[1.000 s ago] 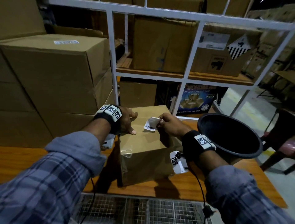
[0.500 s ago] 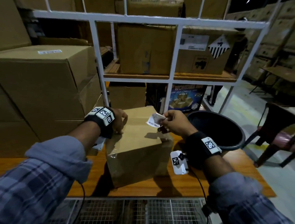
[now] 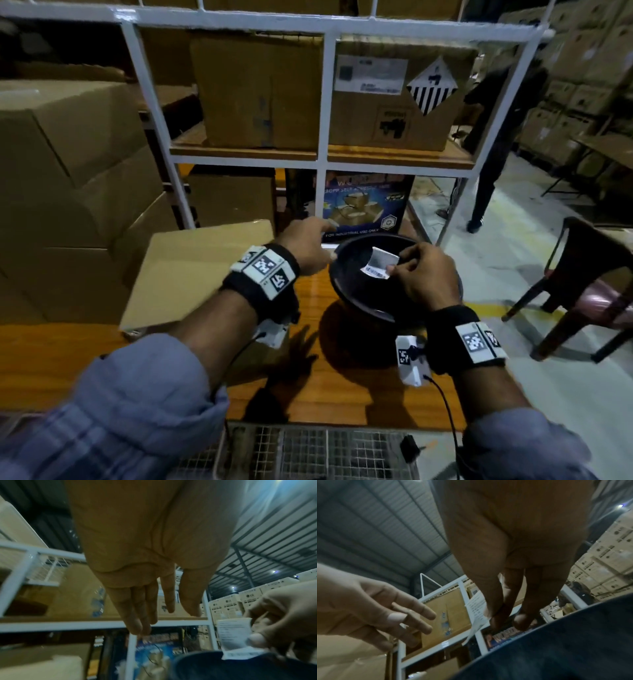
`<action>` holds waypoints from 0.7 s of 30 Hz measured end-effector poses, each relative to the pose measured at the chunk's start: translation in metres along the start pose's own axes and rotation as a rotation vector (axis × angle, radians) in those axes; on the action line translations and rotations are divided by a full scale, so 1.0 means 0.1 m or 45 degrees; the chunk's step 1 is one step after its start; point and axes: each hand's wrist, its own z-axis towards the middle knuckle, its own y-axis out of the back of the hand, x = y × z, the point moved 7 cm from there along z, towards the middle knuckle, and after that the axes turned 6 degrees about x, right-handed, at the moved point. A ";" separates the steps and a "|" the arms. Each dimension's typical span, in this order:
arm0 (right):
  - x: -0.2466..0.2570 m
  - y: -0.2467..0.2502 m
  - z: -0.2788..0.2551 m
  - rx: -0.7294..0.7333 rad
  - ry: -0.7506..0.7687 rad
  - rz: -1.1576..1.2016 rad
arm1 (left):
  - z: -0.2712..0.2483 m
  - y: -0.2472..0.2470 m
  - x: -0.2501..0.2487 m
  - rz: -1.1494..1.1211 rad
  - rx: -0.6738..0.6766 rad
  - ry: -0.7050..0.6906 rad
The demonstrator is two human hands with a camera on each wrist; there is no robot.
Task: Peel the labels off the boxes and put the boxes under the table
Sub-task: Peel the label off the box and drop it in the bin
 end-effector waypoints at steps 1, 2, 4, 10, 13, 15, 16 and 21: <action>-0.10 0.03 0.03 0.004 0.001 -0.045 | 0.04 -0.14 -0.08 -0.008 0.018 0.007; -0.17 0.04 0.05 0.008 0.012 -0.085 | 0.08 -0.25 -0.11 -0.001 0.038 0.021; -0.30 0.05 0.09 0.039 0.024 -0.135 | 0.16 -0.48 -0.16 0.033 0.112 0.050; -0.52 -0.09 0.17 0.172 0.114 -0.181 | 0.31 -0.84 -0.02 0.045 0.224 0.143; -0.56 -0.17 0.17 0.245 0.151 -0.230 | 0.37 -0.87 0.04 0.023 0.233 0.165; -0.54 -0.20 0.16 0.283 0.198 -0.306 | 0.40 -0.87 0.05 0.034 0.240 0.174; -0.54 -0.21 0.16 0.303 0.212 -0.334 | 0.42 -0.88 0.05 0.041 0.243 0.171; -0.56 -0.24 0.13 0.298 0.164 -0.447 | 0.45 -0.87 0.03 0.055 0.253 0.129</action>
